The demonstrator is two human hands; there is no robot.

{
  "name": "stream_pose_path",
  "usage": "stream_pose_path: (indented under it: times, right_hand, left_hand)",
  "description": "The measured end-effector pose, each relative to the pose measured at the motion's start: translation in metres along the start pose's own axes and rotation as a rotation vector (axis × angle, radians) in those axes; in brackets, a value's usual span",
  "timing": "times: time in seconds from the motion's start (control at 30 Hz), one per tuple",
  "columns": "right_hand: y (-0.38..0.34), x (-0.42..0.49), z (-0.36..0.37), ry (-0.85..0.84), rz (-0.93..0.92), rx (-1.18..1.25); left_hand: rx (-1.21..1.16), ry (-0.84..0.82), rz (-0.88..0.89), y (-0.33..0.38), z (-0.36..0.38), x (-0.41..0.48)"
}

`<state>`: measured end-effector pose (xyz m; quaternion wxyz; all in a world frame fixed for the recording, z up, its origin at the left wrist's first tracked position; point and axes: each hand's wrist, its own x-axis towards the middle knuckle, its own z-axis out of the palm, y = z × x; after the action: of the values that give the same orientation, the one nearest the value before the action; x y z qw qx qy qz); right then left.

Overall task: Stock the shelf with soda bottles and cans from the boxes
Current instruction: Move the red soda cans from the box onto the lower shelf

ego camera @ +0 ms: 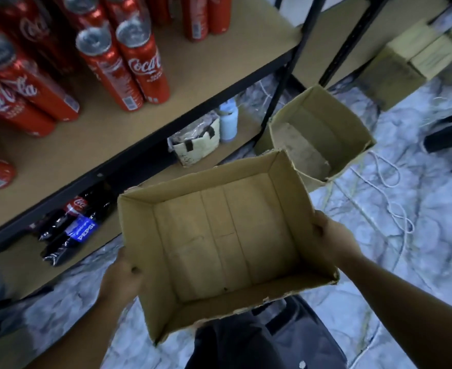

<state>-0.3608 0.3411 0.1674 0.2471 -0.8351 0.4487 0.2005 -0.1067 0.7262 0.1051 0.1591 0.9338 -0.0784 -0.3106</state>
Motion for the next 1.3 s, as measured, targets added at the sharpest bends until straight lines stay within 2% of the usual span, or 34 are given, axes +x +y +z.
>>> stream_pose_path:
  times: [0.13, 0.3, 0.4, 0.6, 1.0, 1.3]
  right_hand:
    - [0.022, -0.056, -0.026, 0.073, 0.050, 0.103]
    - [0.056, -0.111, -0.040, 0.210, 0.136, 0.204]
    - [0.079, -0.143, -0.046, 0.276, 0.217, 0.264]
    - [0.119, -0.199, -0.070, 0.401, 0.399, 0.301]
    - [0.177, -0.279, -0.116, 0.592, 0.614, 0.509]
    - [0.258, -0.245, -0.141, 0.612, 0.699, 0.590]
  left_hand:
    - [-0.052, -0.021, 0.050, 0.036, -0.035, -0.036]
    - [-0.206, -0.166, 0.126, 0.080, -0.057, -0.070]
    - [-0.162, -0.254, 0.157, 0.098, -0.062, -0.082]
    - [-0.153, -0.355, 0.331, 0.164, -0.066, -0.106]
    - [0.062, -0.356, 0.669, 0.345, -0.078, -0.133]
    - [0.136, -0.358, 0.771, 0.480, -0.025, -0.143]
